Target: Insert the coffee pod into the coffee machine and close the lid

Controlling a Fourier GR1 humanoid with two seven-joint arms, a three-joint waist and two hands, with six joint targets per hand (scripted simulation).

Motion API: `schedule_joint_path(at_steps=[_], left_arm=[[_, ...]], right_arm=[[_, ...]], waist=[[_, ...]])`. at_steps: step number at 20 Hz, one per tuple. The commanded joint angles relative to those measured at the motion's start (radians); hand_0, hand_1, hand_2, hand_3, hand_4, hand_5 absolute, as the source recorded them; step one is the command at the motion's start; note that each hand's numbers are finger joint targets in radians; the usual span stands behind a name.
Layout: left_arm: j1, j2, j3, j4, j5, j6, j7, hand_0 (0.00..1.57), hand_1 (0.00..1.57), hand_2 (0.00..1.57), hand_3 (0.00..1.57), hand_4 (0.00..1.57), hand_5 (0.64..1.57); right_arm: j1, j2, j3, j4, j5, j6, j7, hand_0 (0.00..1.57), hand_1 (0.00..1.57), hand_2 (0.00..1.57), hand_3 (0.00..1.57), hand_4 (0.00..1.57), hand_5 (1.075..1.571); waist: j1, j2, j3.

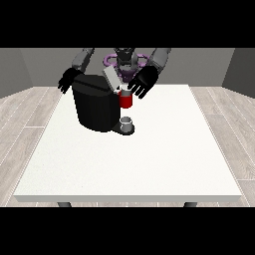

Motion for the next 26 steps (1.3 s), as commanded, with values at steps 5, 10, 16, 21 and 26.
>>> schedule_joint_path(at_steps=[5, 10, 16, 21, 26], left_arm=[[-0.003, 0.033, 0.011, 0.008, -0.011, 0.007, -0.035, 1.06, 1.06, 1.12, 0.95, 0.36, 1.571], [0.014, 0.036, -0.040, 0.017, -0.049, -0.047, -0.074, 0.00, 0.00, 0.38, 0.11, 0.00, 1.571], [0.011, 0.016, -0.058, 0.010, -0.077, -0.061, -0.019, 0.00, 0.00, 0.00, 0.00, 0.00, 1.571], [0.022, 0.054, -0.022, 0.022, -0.065, -0.036, -0.081, 0.00, 0.00, 0.00, 0.00, 0.00, 1.571], [0.052, 0.015, -0.034, 0.002, -0.071, -0.060, -0.043, 0.00, 0.00, 0.00, 0.00, 0.00, 1.571]], right_arm=[[-0.006, -0.008, 0.003, -0.020, 0.000, 0.001, 0.011, 0.00, 0.00, 0.00, 0.00, 0.47, 1.571], [0.026, 0.031, 0.040, -0.019, 0.032, -0.036, 0.005, 0.00, 0.00, 0.00, 0.00, 0.42, 1.571], [-0.007, -0.027, -0.015, 0.014, -0.007, 0.005, 0.020, 0.00, 0.00, 0.00, 0.00, 0.34, 1.571], [0.012, -0.012, 0.025, -0.044, 0.004, 0.011, 0.030, 0.00, 0.00, 0.00, 0.00, 0.42, 1.571], [0.052, 0.024, 0.018, 0.003, 0.009, -0.028, 0.003, 0.00, 0.00, 0.00, 0.00, 0.38, 1.571]], waist=[[-0.008, 0.012, -0.0006], [-0.007, 0.008, -0.0006], [0.004, -0.019, -0.0002], [-0.021, -0.008, -0.0009], [0.030, -0.070, -0.0006]])
